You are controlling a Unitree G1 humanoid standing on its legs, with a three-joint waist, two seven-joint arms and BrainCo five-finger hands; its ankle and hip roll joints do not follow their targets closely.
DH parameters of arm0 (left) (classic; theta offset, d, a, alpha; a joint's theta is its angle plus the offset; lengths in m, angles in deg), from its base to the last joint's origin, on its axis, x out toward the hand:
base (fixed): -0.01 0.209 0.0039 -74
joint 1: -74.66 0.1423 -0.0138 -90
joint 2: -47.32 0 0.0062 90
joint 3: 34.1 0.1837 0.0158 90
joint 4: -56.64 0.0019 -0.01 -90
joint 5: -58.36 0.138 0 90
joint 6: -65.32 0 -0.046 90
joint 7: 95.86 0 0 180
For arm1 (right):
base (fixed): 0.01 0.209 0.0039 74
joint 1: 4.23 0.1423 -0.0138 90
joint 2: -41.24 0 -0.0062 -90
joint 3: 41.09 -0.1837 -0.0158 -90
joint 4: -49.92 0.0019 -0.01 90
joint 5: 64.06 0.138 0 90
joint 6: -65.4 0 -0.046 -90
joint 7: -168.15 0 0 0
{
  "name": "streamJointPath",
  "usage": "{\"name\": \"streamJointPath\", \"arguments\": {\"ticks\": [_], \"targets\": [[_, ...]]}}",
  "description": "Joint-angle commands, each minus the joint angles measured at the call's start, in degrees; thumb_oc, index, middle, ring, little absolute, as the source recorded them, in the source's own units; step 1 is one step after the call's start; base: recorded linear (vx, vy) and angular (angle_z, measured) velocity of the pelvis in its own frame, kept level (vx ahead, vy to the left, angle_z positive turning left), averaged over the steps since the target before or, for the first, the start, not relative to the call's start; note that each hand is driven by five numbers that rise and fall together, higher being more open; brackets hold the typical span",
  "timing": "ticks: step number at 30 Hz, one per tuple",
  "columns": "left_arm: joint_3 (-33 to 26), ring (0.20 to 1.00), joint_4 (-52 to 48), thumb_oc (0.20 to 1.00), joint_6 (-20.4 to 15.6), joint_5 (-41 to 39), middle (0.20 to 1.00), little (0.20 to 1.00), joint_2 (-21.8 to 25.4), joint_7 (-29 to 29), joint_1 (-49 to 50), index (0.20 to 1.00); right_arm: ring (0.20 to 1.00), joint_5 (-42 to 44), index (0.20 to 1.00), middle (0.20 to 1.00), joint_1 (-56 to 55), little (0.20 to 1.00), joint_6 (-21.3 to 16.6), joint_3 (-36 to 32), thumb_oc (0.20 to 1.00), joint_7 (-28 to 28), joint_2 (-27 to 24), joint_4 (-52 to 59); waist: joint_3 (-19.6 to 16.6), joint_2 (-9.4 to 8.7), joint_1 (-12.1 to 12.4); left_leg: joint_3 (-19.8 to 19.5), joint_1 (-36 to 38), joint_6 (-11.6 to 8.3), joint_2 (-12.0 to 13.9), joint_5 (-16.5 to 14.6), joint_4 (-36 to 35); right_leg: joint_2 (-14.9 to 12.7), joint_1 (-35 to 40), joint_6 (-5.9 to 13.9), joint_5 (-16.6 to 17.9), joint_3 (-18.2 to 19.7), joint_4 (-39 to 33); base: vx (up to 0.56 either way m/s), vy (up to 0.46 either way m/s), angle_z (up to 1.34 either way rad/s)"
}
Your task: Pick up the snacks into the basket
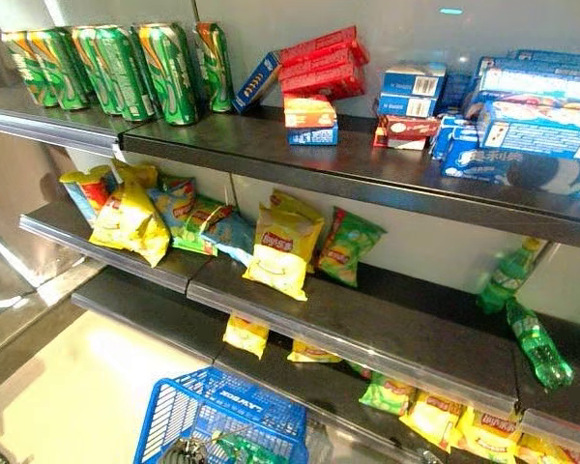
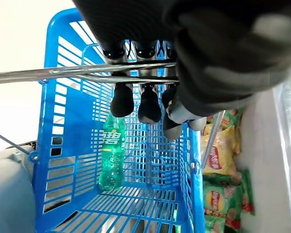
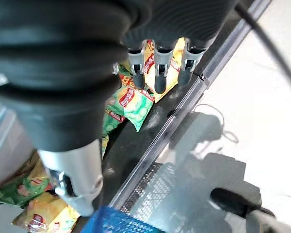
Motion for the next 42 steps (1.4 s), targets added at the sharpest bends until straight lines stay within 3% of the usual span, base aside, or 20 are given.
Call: {"name": "streamJointPath", "arguments": {"ticks": [1, 2, 3, 5, 6, 7, 9, 11, 12, 17, 25, 31, 36, 42], "targets": [[-2.3, 0.200, -8.2, 0.200, -3.6, 0.1, 0.200, 0.200, 6.6, -0.7, 1.4, 0.200, 1.000, -0.9, 1.000, 1.000, 0.6, 1.000, -1.6, -1.1, 1.000, 0.4, 0.2, 4.2, -1.0, -3.70, 1.9, 2.3, -3.3, 2.15, -3.5, -3.8, 4.6, -8.6, 1.5, 11.91, -9.0, 8.4, 11.0, 0.13, 0.287, 0.05], [-2.5, 0.200, -8.9, 0.200, -3.7, -0.2, 0.200, 0.200, 6.9, -0.6, 1.8, 0.200, 1.000, -0.8, 1.000, 1.000, 0.7, 1.000, -1.6, -1.0, 1.000, 0.5, 0.5, 4.6, -0.9, -3.77, 2.0, 2.5, -2.9, 2.90, -3.8, -4.6, 4.9, -9.2, -0.5, 12.57, -8.0, 9.0, 14.2, 0.09, 0.264, 0.03], [-2.6, 0.200, -9.6, 0.200, -3.6, -0.2, 0.200, 0.200, 7.3, -0.5, 2.1, 0.200, 1.000, -1.5, 1.000, 1.000, 0.9, 1.000, -1.6, -0.5, 1.000, 0.8, 0.5, 6.3, -0.5, -4.15, 2.1, 3.0, -2.4, 3.81, -4.7, -5.4, 5.2, -10.6, -3.2, 13.54, -3.9, 9.0, 19.1, 0.08, 0.253, -0.04], [-2.6, 0.200, -9.7, 0.200, -3.4, 0.5, 0.200, 0.200, 8.1, -0.6, 1.9, 0.200, 1.000, -1.9, 1.000, 1.000, 1.9, 1.000, -1.5, 0.0, 1.000, 0.5, 0.5, 8.3, 1.4, -3.86, 1.6, 3.3, -0.8, 4.85, -5.2, -5.8, 5.0, -11.4, -7.7, 13.32, 2.8, 8.4, 26.4, 0.04, 0.241, 0.01], [-2.8, 0.200, -9.8, 0.200, -3.4, 0.4, 0.200, 0.200, 8.4, -0.7, 1.9, 0.200, 1.000, -1.2, 1.000, 1.000, 2.8, 1.000, -1.6, -0.1, 1.000, 0.2, 0.6, 9.9, 2.2, -3.41, 1.4, 3.1, -0.3, 5.11, -5.0, -5.8, 4.7, -10.9, -9.6, 12.55, 2.8, 8.2, 28.7, 0.14, 0.253, 0.18], [-2.8, 0.200, -10.6, 0.200, -3.7, 0.7, 0.200, 0.200, 8.8, -0.7, 2.3, 0.200, 1.000, -0.7, 1.000, 1.000, 5.0, 1.000, -1.9, 0.8, 1.000, 0.3, 0.4, 10.9, 2.4, -3.19, 1.6, 2.0, 0.5, 5.13, -5.6, -6.8, 4.3, -10.9, -11.7, 11.99, 0.4, 6.7, 24.9, 0.14, 0.168, 0.32], [-2.9, 0.200, -10.5, 0.200, -3.7, 0.5, 0.200, 0.200, 8.7, -0.8, 2.2, 0.200, 1.000, -0.5, 1.000, 1.000, 5.9, 1.000, -1.9, 1.0, 1.000, 0.0, 0.4, 10.8, 2.7, -3.31, 1.4, 1.3, 1.0, 5.07, -6.0, -7.2, 4.3, -10.8, -12.0, 12.02, -0.4, 5.9, 22.3, 0.17, 0.029, 0.11], [-2.5, 0.200, -9.6, 0.200, -4.2, -0.6, 0.200, 0.200, 9.0, -0.9, 1.0, 0.200, 1.000, 0.9, 1.000, 1.000, 10.4, 1.000, -2.2, 2.6, 1.000, -0.5, 0.1, 9.4, 3.4, -4.50, 1.2, -0.9, 2.2, 4.73, -8.3, -9.1, 4.9, -10.6, -12.9, 12.93, 0.4, 6.6, 7.0, 0.28, -0.085, 0.16], [-2.5, 0.200, -10.1, 0.200, -4.4, -0.7, 0.200, 0.200, 9.3, -1.0, 0.7, 0.200, 1.000, 0.9, 1.000, 1.000, 12.2, 1.000, -2.1, 3.5, 1.000, -0.6, 0.0, 9.0, 3.5, -4.66, 1.2, -2.0, 2.1, 4.91, -8.8, -9.3, 5.1, -10.8, -13.8, 13.46, 1.3, 8.3, 5.5, 0.18, -0.081, 0.22], [-2.2, 0.200, -8.5, 0.200, -4.4, -0.3, 0.200, 0.200, 8.6, -1.3, 0.3, 0.200, 1.000, 0.7, 1.000, 1.000, 15.6, 1.000, -1.6, 4.9, 1.000, -0.6, -0.2, 7.6, 2.6, -5.53, 3.0, -3.3, 1.6, 4.27, -9.7, -10.2, 6.2, -12.3, -11.3, 13.20, 2.4, 7.2, 4.5, 0.11, -0.125, 0.68], [-0.4, 0.200, -11.3, 0.200, -4.4, -3.0, 0.200, 0.200, 10.9, -0.3, -0.1, 0.200, 1.000, 3.2, 1.000, 1.000, 23.9, 1.000, -1.1, 6.0, 1.000, -2.4, -1.3, 7.6, 2.8, -2.82, 5.2, -10.0, -0.2, 2.41, -8.0, -9.3, 6.5, -12.2, -12.3, 11.56, -2.7, 2.1, 11.6, 0.06, -0.154, 0.53], [0.2, 0.200, -11.8, 0.200, -4.1, -3.7, 0.200, 0.200, 12.4, -0.1, 0.1, 0.200, 1.000, 6.4, 1.000, 1.000, 28.1, 1.000, -1.3, 5.1, 1.000, -4.2, -1.2, 6.6, 3.8, -1.82, 6.1, -11.7, -1.3, 1.51, -7.8, -9.0, 7.4, -12.2, -13.0, 10.95, -4.7, 0.8, 14.5, 0.02, -0.092, 0.23], [0.7, 0.200, -12.4, 0.200, -4.0, -4.4, 0.200, 0.200, 13.2, 0.1, 0.4, 0.200, 1.000, 11.9, 1.000, 1.000, 31.6, 1.000, -2.1, 1.9, 1.000, -6.7, -0.7, 3.4, 3.8, -0.43, 6.7, -10.9, -2.1, 0.38, -6.7, -7.4, 6.0, -12.4, -12.8, 10.84, -5.3, -1.1, 14.0, 0.00, -0.053, 0.39], [1.7, 0.200, -12.0, 0.200, -3.9, -4.4, 0.200, 0.200, 12.3, -0.6, -0.5, 0.200, 1.000, 18.5, 1.000, 1.000, 33.3, 1.000, -3.5, -1.6, 1.000, -8.4, 0.2, 1.2, 3.6, 1.03, 6.1, -6.9, -2.5, 0.20, -5.7, -5.9, 3.9, -12.8, -12.1, 11.06, -5.4, -2.4, 13.0, 0.00, 0.009, 0.16]]}}
